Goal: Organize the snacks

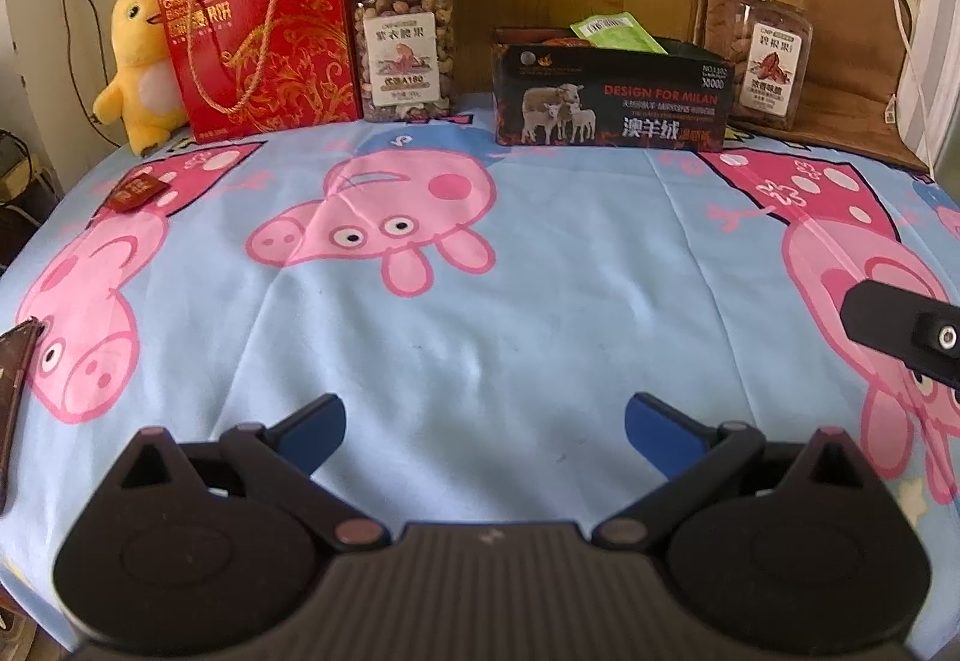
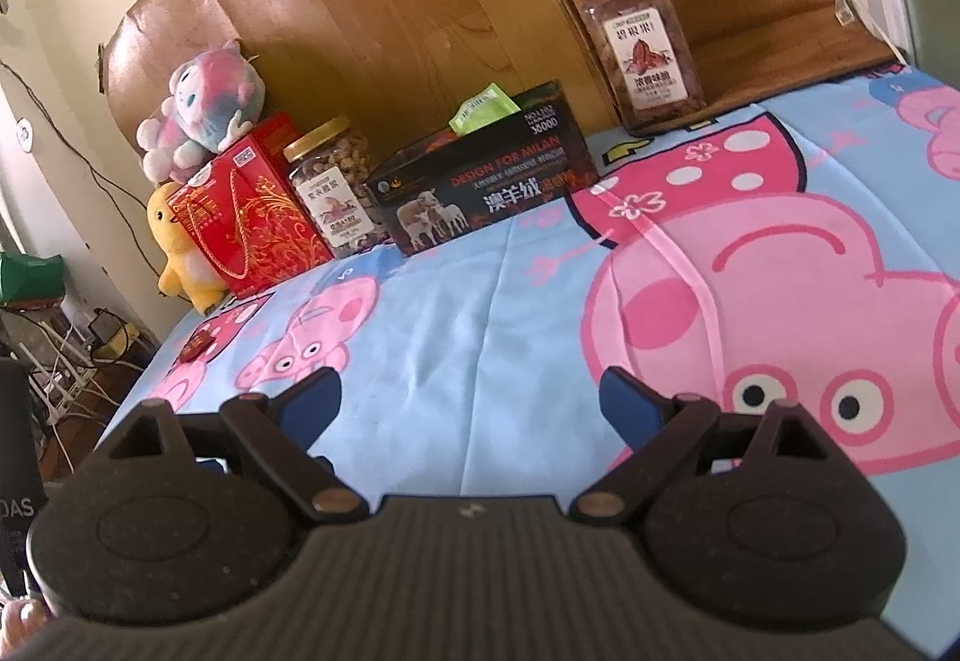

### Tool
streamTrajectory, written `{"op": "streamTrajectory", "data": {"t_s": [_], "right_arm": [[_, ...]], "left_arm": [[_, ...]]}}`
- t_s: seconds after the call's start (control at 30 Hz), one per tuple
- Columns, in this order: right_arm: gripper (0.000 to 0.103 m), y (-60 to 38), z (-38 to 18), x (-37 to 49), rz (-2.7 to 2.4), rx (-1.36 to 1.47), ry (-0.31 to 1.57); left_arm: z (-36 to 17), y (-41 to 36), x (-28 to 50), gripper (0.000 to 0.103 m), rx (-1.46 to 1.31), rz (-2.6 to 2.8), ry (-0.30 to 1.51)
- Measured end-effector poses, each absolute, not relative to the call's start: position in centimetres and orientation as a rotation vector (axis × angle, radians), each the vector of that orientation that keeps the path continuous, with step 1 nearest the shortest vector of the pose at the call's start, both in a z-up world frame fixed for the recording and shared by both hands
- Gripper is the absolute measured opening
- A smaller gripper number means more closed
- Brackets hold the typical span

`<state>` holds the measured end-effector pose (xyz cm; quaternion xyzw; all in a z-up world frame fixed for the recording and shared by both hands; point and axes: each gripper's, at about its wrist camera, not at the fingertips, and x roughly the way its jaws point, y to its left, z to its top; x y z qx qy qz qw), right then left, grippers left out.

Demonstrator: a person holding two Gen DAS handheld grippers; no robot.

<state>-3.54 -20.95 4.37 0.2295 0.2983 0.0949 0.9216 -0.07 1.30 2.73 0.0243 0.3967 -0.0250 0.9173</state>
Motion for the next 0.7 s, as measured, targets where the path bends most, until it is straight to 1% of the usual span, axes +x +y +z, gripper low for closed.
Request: {"op": "streamTrajectory", "data": {"t_s": [0.23, 0.7], "right_arm": [[0.095, -20.92, 4.66, -3.86, 0.198, 0.461, 0.598], [0.095, -21.30, 4.53, -4.06, 0.205, 0.467, 0.590]], "left_arm": [[3.43, 0.89, -0.70, 0.103, 0.070, -0.045, 0.781], [3.25, 0.33, -0.81, 0.103, 0.072, -0.058, 0.801]]}}
